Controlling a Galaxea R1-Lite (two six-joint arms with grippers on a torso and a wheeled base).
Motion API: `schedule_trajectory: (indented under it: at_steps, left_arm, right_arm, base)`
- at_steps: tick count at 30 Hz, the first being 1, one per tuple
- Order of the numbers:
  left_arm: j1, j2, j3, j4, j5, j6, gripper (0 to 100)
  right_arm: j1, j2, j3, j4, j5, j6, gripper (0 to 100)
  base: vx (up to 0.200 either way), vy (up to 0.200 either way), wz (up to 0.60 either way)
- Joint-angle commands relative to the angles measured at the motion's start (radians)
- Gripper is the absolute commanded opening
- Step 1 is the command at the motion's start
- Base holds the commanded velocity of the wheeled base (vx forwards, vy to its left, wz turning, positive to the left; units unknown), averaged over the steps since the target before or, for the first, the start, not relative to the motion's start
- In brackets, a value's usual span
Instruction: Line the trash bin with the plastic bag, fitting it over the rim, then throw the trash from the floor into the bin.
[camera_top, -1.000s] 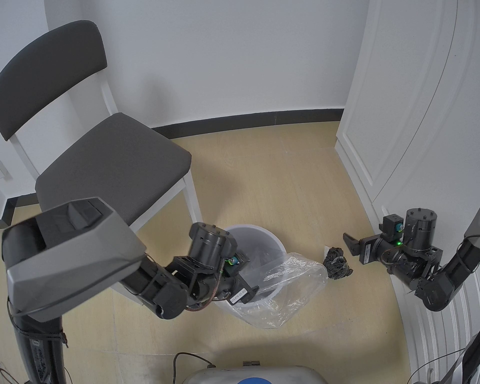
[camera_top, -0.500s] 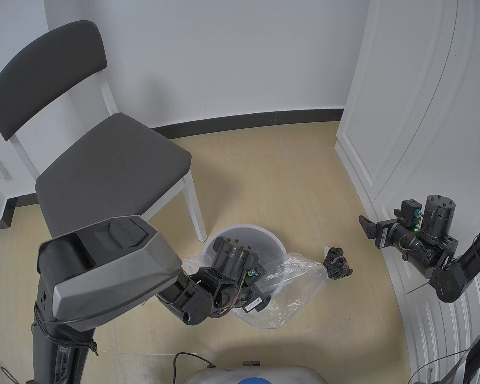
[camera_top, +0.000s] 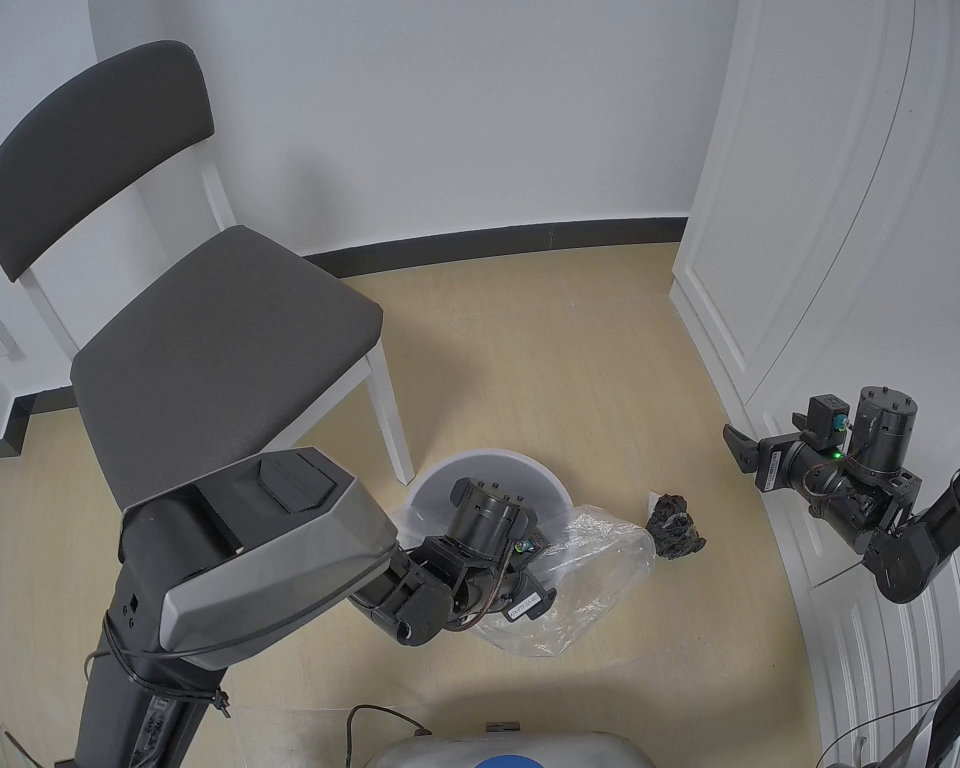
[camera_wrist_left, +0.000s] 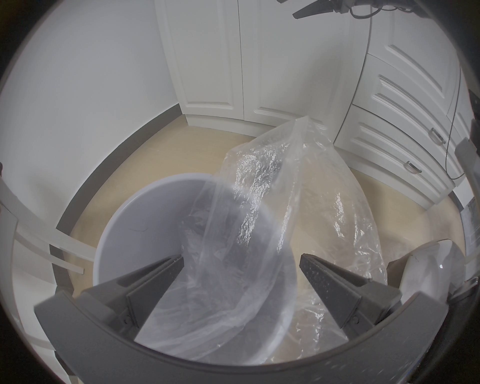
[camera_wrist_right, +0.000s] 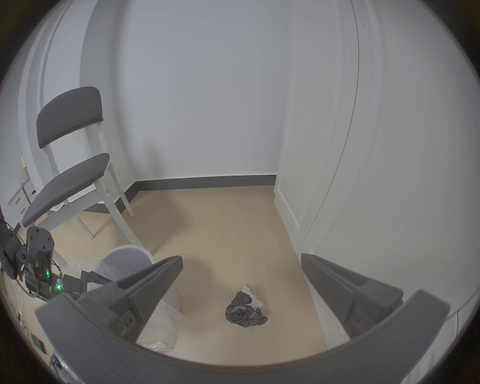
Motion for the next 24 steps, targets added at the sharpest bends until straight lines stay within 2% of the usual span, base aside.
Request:
schedule_trajectory:
  at_steps: [1,5,6,18,23,24]
  left_arm:
    - [0.001,0.035,-0.042,0.000,-0.005,0.000,100]
    - [0.001,0.031,-0.042,0.000,-0.008,-0.005,100]
    - [0.001,0.029,-0.042,0.000,-0.008,-0.005,0]
    - [0.016,-0.021,-0.042,0.001,-0.010,-0.008,0]
    - [0.056,-0.015,-0.102,0.024,-0.007,0.003,0]
    - [0.074,-0.018,-0.138,0.069,-0.007,0.004,0]
  right_arm:
    - [-0.005,-0.001,0.001,0.000,0.010,0.000,100]
    - [-0.006,-0.001,0.003,0.000,0.010,0.000,100]
    - [-0.006,-0.001,0.003,0.000,0.010,0.000,100]
    - [-0.006,-0.001,0.004,0.000,0.010,0.000,100]
    - [-0.006,-0.001,0.004,0.000,0.010,0.000,100]
    - [-0.006,-0.001,0.006,-0.002,0.010,0.000,100]
  base:
    - [0.000,0.000,0.00]
    - [0.000,0.000,0.00]
    - [0.000,0.000,0.00]
    - [0.000,0.000,0.00]
    - [0.000,0.000,0.00]
    - [0.000,0.000,0.00]
